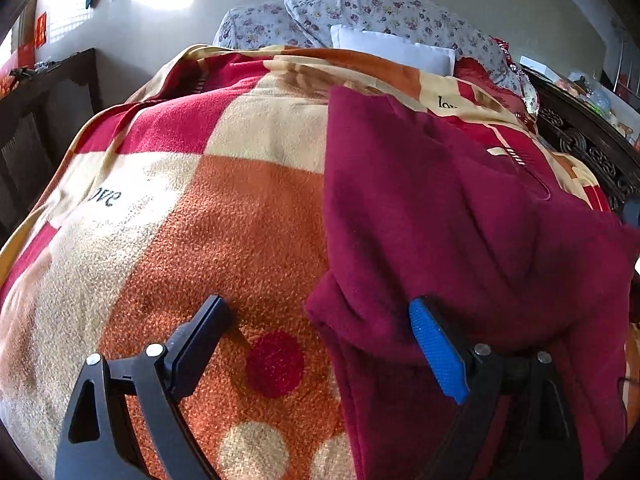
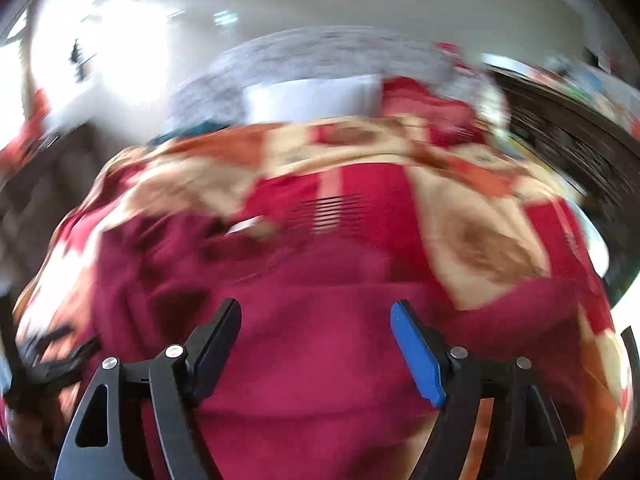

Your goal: Fold small clothes

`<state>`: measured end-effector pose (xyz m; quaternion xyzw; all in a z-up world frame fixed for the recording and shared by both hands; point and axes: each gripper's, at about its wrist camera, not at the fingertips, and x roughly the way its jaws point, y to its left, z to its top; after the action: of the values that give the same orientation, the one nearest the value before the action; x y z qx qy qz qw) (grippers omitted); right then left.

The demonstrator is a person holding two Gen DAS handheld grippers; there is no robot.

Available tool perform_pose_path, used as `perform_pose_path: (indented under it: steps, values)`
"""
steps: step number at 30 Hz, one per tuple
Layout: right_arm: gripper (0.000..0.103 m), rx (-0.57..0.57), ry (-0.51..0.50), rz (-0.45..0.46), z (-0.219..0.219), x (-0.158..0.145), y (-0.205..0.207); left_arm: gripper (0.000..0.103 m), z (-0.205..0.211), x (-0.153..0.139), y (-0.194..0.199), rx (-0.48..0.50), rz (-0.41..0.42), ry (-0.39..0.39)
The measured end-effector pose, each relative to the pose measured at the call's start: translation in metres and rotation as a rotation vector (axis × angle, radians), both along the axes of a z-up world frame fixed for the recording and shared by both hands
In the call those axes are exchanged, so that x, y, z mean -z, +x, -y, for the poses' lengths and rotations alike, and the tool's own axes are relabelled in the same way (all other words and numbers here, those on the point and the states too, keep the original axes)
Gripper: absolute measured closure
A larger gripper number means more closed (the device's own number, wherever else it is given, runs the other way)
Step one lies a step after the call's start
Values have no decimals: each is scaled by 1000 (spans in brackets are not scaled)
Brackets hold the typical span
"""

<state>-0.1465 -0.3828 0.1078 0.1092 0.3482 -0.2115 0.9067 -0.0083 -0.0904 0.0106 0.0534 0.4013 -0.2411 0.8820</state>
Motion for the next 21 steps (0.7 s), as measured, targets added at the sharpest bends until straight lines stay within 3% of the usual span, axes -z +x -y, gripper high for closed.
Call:
perform_pose_path:
  steps: [1,2,3,4,9,13,14,16,17,21]
  values:
    - [33,12,2,-23,11,4,2,11,1,0,-1,1,5,7]
    - [58,12,0,-65,19,12,5,11,1,0,-1,2,6,10]
    - [72,18,7,-96,25,19,8,11,1,1,-1,3,6,11]
    - [72,34,28,-124,32,30,11,11,1,1,0,2,3,8]
    - [72,65,42,-106,46,42,-5,11,0,-1,1,5,5,-5]
    - [72,49,144,-55,55,27,-37,11,-4,-7,-3,11,31,-29]
    - [67,61,148,-35,58,21,-48,11,-5,-9,-4,12,40,-37]
    - [46,112,143,7,66,8,-82,11,-6,-13,-7,15,60,-57]
    - [29,153,133,8,71,5,-99,11,-6,-15,-7,18,65,-61]
    - [26,264,114,-40,90,9,-147,11,-3,-15,-10,26,78,-48]
